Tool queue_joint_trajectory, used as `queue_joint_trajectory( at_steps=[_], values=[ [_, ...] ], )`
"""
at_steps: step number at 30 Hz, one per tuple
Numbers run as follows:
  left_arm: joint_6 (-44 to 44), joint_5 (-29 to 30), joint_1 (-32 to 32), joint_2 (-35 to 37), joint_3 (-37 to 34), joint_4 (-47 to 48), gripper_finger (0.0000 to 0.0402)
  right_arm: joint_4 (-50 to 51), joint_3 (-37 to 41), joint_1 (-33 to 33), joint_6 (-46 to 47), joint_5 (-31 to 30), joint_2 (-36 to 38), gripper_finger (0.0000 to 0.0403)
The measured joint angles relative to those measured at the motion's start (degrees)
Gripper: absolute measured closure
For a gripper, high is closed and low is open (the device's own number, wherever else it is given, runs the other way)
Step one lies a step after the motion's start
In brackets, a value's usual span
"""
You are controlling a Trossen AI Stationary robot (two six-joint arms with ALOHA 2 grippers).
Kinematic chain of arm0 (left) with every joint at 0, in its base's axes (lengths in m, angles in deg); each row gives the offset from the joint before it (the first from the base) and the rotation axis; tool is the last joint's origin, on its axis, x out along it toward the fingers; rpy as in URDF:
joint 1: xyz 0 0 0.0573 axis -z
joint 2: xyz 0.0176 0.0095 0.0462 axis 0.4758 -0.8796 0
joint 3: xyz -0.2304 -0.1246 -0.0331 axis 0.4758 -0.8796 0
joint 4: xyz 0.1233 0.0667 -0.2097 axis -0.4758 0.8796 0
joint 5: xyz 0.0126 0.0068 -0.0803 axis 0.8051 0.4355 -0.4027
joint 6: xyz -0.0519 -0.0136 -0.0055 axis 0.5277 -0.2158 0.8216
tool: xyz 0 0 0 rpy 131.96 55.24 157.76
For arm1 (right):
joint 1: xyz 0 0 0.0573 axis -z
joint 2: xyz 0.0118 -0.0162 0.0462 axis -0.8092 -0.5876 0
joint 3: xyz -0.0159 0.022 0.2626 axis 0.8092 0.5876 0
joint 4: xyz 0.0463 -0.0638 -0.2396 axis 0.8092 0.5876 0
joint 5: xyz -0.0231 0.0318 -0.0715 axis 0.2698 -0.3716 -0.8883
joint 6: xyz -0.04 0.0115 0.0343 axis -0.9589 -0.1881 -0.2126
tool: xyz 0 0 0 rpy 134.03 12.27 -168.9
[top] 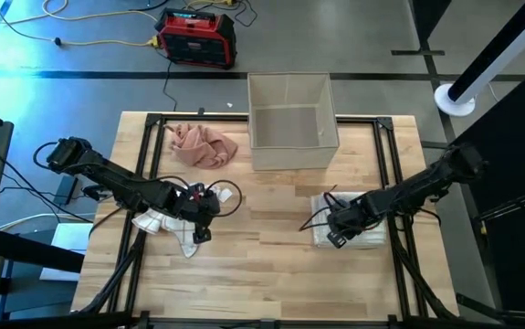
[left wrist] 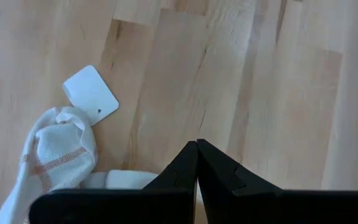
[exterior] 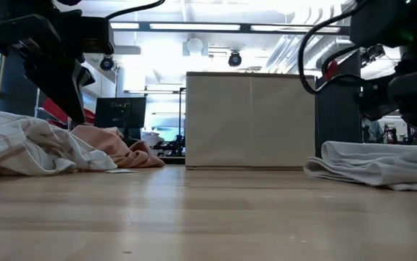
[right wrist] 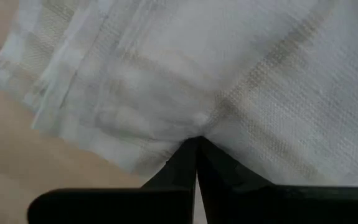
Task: Fold towel
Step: Fold the white striped towel, then fold the white squared towel
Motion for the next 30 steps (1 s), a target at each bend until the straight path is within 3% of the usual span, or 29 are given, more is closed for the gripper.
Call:
queue_joint_trajectory(
  at_steps=[9, 15, 19, 23, 26, 30],
  values=[
    [0.02, -1.23, 0.02, 0.00, 0.01, 0.03, 0.0402, 10.14, -1.67, 2.20, -4.59, -5.66, 4.48, 0.0403],
    [2.93, -3.57, 0.03, 0.00, 3.93, 3.74, 0.0402, 18.46, -12.77, -0.25, -2.93, -5.04, 10.66, 0.0403],
    [2.71, -2.35, -0.94, 0.00, 12.14, 13.56, 0.0402, 24.89, -23.07, -1.34, -5.05, -9.87, 12.50, 0.0403],
    [-1.03, -3.81, -4.46, 0.00, 25.59, 30.30, 0.0402, 25.28, -30.35, -0.85, -13.20, -16.12, 13.04, 0.0403],
    [-2.41, -2.94, -8.21, 0.06, 36.12, 41.43, 0.0402, 23.20, -33.10, -0.21, -18.35, -20.79, 13.06, 0.0403],
    [-5.39, 1.53, -13.61, 0.52, 44.10, 45.81, 0.0402, 19.01, -33.49, 0.28, -21.65, -23.53, 13.04, 0.0403]
  ],
)
